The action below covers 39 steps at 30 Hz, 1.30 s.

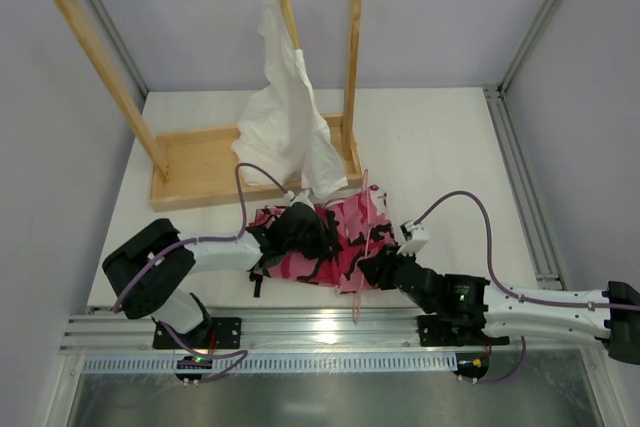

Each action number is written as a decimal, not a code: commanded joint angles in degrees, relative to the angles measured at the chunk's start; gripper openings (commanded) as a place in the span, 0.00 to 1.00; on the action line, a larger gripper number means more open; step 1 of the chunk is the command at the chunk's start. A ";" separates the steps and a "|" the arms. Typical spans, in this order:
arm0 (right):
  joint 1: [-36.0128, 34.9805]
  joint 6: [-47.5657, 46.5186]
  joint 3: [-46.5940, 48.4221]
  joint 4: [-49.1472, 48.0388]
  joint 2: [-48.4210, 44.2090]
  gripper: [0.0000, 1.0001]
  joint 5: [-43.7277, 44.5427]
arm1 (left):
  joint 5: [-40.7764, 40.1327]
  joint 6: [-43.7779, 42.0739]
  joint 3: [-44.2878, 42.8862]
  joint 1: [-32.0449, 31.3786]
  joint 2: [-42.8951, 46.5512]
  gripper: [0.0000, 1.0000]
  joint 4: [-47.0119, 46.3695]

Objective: Place the trousers on the hanger
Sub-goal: Place trousers on hanger

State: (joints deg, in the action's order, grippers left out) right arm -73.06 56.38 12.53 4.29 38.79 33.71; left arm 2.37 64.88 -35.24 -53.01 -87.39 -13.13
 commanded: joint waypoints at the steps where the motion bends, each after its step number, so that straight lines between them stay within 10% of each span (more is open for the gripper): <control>1: 0.19 1.01 2.48 5.72 -0.73 0.41 5.48 | 3.16 0.77 -1.32 0.19 -1.37 0.01 -4.36; 22: 8.10 -4.44 10.93 3.88 6.56 0.57 8.04 | 3.87 2.88 -1.23 0.10 -3.22 0.01 -7.70; 32: 19.34 -10.23 14.09 8.88 9.56 0.04 -1.62 | 1.60 2.54 -4.65 0.19 1.69 0.01 4.57; 39: 26.91 -15.77 13.31 12.58 3.84 0.04 -9.10 | -2.82 -1.69 -12.48 1.51 5.83 0.01 25.86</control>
State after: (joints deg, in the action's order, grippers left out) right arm -47.86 44.69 24.67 14.41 43.70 27.79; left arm 2.04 65.47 -45.12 -52.69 -84.18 2.17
